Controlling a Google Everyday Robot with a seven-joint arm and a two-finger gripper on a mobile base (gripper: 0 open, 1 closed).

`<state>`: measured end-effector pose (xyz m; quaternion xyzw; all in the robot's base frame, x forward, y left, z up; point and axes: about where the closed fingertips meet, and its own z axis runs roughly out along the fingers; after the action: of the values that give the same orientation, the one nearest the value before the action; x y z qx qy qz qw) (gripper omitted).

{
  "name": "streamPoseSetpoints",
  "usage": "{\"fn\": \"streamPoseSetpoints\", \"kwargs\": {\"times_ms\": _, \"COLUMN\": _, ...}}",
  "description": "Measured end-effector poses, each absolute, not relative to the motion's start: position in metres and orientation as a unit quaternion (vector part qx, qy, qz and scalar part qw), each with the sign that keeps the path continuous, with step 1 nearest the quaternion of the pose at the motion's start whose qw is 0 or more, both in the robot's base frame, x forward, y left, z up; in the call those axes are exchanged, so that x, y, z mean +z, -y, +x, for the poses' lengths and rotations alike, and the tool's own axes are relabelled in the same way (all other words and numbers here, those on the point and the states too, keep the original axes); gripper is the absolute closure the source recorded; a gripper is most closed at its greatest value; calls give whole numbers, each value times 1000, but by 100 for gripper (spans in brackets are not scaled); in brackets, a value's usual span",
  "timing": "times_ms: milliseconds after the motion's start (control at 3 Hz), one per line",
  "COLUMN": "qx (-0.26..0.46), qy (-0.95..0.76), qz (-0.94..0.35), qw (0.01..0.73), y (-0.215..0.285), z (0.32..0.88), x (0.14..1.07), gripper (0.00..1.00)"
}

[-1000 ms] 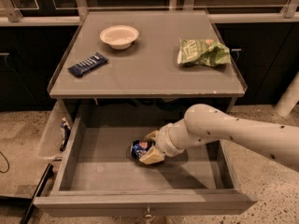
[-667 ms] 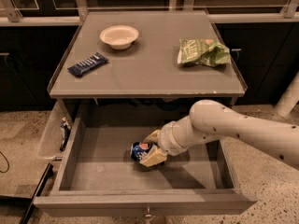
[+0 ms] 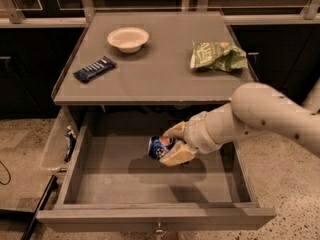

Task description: Pick pepsi can from top drawer and place on counter

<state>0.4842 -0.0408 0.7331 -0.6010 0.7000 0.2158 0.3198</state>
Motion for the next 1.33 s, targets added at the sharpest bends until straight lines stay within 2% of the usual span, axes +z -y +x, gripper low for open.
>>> {"fn": "streamPoseSetpoints", "kwargs": {"times_ms": 667, "qx": 173, "qy": -699, "qz": -579, "qw": 383, "y": 100, "z": 516, "x": 811, "gripper": 100}}
{"fn": "streamPoseSetpoints", "kwargs": {"times_ms": 1333, "qx": 153, "qy": -682, "qz": -597, "qw": 393, "y": 91, "z": 535, "x": 832, "gripper": 100}}
